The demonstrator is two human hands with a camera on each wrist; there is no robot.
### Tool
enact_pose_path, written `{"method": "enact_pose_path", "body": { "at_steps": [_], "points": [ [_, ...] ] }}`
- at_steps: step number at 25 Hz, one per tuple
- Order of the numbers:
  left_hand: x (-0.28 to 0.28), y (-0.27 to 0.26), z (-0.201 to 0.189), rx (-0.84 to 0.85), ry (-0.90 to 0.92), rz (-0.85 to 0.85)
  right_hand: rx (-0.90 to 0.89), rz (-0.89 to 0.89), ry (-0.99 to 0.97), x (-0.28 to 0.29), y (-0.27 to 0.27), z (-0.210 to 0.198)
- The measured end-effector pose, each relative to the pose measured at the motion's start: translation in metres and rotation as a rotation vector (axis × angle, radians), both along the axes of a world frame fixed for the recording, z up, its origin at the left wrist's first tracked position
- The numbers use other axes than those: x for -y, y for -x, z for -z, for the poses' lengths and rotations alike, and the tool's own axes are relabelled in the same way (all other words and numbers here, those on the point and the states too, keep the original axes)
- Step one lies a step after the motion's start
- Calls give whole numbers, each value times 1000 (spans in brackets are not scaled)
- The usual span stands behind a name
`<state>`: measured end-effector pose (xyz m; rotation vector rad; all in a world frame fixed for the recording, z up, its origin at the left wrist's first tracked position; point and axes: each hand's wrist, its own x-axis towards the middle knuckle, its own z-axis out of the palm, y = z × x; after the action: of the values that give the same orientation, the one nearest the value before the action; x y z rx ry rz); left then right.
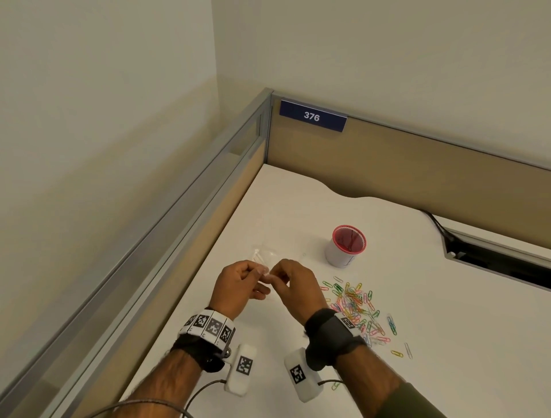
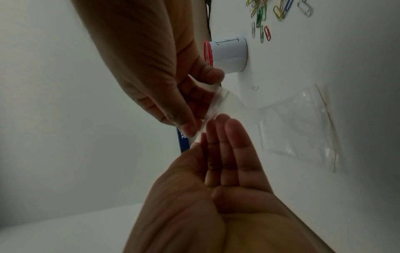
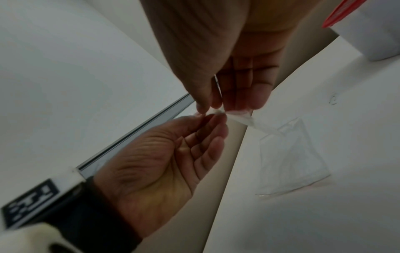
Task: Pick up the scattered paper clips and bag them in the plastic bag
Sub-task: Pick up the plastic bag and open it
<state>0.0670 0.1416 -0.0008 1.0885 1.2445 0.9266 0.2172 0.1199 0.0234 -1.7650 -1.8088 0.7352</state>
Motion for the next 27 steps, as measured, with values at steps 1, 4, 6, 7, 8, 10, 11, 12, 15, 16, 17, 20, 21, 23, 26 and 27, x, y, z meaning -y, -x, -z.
{"method": "enact_pose_path", "body": {
  "at_steps": [1, 4, 6, 7, 8, 10, 11, 12, 15, 16, 17, 20, 21, 23, 26, 27],
  "points": [
    [-1, 0, 1, -1, 0, -1, -13, 3, -3, 0, 0, 0],
    [-1, -2, 5, -20, -1, -6, -18, -13, 24, -2, 2, 0],
    [0, -4, 4, -12, 3, -20, -21, -32, 37, -2, 4, 0],
    [0, -4, 4, -7, 0, -24, -20, -36, 40, -2, 4, 0],
    [-1, -4, 4, 3, -2, -27, -19, -35, 40, -3, 4, 0],
    [-3, -4, 5, 40, 4, -34, -18, -27, 29, -4, 2, -1],
    [-4, -4, 5, 65, 12, -35, -14, -24, 22, -5, 1, -2],
    [-4, -5, 5, 87, 17, -29, -7, -20, 16, -6, -1, -3],
    [-4, -7, 5, 90, 6, -3, -9, -13, 14, -6, -4, -5],
    [-4, -7, 6, 78, -1, 3, -13, -12, 16, -6, -5, -5],
    [-4, -7, 5, 65, -6, 4, -20, -13, 22, -5, -5, -6],
    [-5, -10, 4, 24, -11, -12, -16, -9, 17, -5, -2, -6],
    [-5, -11, 4, -4, -17, -3, -9, -1, 5, -5, -2, -6],
    [-6, -13, 3, -61, -36, 49, -12, 16, -13, -8, -3, -9],
    [-7, -13, 0, -145, -84, 112, -21, 34, -10, -9, -7, -13],
    [-7, -13, -2, -198, -120, 124, -27, 49, -6, -9, -7, -14]
  ]
}}
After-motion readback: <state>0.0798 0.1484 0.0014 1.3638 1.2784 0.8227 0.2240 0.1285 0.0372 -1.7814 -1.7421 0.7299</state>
